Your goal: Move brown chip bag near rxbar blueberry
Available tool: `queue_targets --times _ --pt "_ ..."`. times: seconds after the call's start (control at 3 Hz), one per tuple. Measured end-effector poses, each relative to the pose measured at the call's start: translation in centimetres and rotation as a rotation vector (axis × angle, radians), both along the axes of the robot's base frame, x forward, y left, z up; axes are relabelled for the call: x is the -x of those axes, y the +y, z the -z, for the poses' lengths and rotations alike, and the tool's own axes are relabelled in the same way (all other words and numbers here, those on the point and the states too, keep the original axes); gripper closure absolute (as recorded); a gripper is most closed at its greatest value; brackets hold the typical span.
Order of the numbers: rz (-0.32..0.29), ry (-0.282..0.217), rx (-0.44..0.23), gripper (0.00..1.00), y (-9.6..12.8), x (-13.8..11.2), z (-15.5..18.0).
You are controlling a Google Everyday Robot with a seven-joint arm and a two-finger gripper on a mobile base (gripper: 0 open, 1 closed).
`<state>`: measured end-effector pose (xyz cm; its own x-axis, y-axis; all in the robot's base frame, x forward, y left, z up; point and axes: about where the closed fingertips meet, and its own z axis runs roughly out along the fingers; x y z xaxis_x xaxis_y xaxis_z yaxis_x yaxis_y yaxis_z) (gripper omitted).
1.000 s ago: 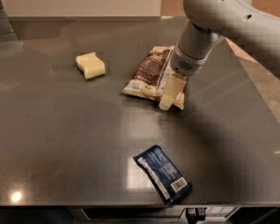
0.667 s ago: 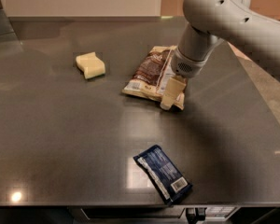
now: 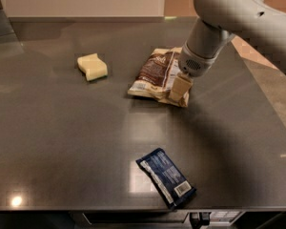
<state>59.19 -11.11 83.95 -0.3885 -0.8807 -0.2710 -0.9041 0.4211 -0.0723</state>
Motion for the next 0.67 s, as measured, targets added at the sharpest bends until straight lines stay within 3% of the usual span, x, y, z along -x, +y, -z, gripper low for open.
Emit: queue_targets --times 0.33,0.67 --pt "-0.017 0.005 -0.039 0.88 0.9 1.3 -1.6" --pt "-0.059 0.011 -0.079 1.00 2.5 3.3 -3.3"
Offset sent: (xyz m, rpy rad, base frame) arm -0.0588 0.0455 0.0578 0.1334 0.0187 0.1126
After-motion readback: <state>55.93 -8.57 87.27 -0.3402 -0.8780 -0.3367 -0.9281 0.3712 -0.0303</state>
